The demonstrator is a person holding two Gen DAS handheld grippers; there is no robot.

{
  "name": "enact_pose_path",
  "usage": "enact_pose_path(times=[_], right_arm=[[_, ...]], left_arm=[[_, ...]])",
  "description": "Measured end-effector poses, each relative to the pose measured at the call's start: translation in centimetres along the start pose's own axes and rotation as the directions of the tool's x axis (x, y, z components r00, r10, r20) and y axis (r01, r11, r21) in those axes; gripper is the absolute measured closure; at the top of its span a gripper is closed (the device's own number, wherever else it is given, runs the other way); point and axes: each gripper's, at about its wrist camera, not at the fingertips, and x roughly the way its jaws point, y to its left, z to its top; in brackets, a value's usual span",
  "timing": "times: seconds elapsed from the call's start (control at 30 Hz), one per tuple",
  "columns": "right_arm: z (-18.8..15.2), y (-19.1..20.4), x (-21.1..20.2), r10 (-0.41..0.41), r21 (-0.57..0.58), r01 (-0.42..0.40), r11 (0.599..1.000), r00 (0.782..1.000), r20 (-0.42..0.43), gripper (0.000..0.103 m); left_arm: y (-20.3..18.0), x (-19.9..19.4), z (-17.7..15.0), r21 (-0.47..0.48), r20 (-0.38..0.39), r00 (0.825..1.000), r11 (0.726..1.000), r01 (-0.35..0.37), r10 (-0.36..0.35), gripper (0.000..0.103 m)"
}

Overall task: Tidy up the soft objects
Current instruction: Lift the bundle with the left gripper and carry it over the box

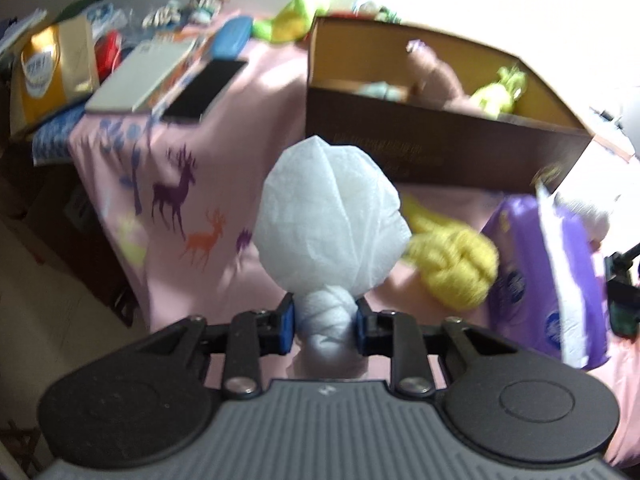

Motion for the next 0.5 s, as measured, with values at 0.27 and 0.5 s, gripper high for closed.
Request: enact_pose_path(times=[0.27,0.5], right_arm=[[0.4,-0.5,0.0,-0.027,0.031,0.027,0.999,0.999,0.020,0.081],[0.6,-2.2,-0.9,-0.088,0.101,0.082,0.991,0.994,0.058,0.081]], left_arm=[[-1.1,-0.8,7.1,0.043,0.139,0.988,0.998,0.055,-0.060,0.077],[-3.2,2.9,13.7,0.043,0.149,0.982,0.993,0.110,-0.115,0.077]])
